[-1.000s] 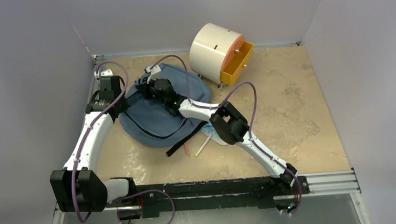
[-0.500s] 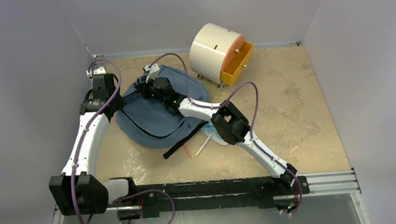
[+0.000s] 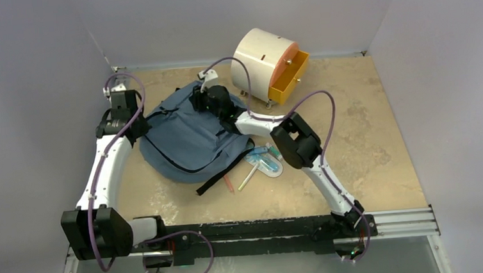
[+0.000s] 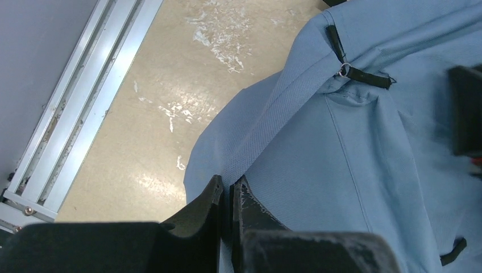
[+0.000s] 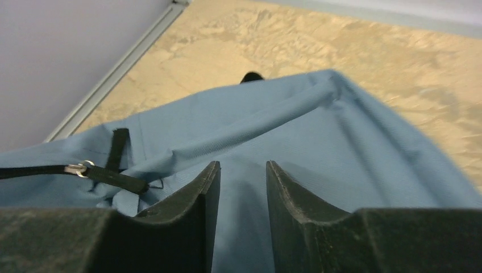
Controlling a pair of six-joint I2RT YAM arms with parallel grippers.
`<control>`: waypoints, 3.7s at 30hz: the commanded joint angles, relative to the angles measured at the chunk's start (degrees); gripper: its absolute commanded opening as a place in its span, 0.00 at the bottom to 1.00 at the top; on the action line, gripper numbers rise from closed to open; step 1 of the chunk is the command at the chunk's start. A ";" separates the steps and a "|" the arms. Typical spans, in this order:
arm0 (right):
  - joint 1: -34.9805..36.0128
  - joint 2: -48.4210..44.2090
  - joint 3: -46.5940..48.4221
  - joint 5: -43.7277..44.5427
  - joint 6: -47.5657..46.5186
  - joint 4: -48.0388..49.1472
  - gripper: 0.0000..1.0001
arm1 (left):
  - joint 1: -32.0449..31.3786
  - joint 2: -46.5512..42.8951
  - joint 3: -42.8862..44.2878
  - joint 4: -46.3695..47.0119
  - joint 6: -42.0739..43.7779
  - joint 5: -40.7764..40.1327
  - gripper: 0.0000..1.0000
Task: Pack the student bag
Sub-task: Zip the student bag at the center of the board, then unzip the student bag at the center of the board.
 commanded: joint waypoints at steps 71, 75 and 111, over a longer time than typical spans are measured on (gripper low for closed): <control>-0.84 -46.57 -50.39 -5.66 30.94 -16.95 0.59 | -18.62 5.96 -2.22 23.91 24.19 30.66 0.54; -0.84 -48.23 -54.05 -3.53 37.22 -16.82 0.62 | -22.58 6.76 -2.67 24.16 31.07 27.90 0.54; -3.47 -39.62 -52.07 -7.67 42.90 -9.88 0.62 | -27.94 19.31 0.57 13.69 47.05 18.31 0.49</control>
